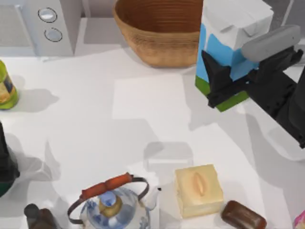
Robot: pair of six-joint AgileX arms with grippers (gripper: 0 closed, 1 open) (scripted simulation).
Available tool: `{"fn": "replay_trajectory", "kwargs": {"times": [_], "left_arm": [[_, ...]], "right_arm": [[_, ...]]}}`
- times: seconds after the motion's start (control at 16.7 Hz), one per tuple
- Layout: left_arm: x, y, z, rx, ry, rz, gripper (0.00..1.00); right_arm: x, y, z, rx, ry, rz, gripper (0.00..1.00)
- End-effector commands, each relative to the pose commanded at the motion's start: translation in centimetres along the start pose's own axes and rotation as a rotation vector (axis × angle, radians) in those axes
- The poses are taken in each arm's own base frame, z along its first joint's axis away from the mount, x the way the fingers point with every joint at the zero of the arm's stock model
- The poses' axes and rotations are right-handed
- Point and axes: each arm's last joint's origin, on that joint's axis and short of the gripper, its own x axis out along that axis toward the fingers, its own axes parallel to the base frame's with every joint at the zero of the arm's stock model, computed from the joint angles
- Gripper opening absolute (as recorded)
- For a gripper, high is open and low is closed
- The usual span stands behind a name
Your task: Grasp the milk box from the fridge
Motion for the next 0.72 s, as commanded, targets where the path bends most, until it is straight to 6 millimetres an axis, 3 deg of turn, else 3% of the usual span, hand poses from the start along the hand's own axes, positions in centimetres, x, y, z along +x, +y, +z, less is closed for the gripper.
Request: {"fn": "replay_trajectory", "kwargs": {"times": [0.18,0.36,0.54,0.72], "left_arm": [[0.0,0.0,0.0,0.000,0.000,0.000,1.00],[0.0,0.0,0.0,0.000,0.000,0.000,1.00],[0.0,0.0,0.0,0.000,0.000,0.000,1.00],[0.0,0.0,0.0,0.000,0.000,0.000,1.00]], "right_arm": [[3.9,2.9,-2.5,0.001,-0.008,0.093,0.00],[6.5,5.5,-5.1,0.000,-0.019,0.167,0.00],[7.8,7.4,-6.9,0.000,-0.035,0.214,0.00],[8.1,7.8,-7.3,0.000,-0.038,0.225,0.00]]}}
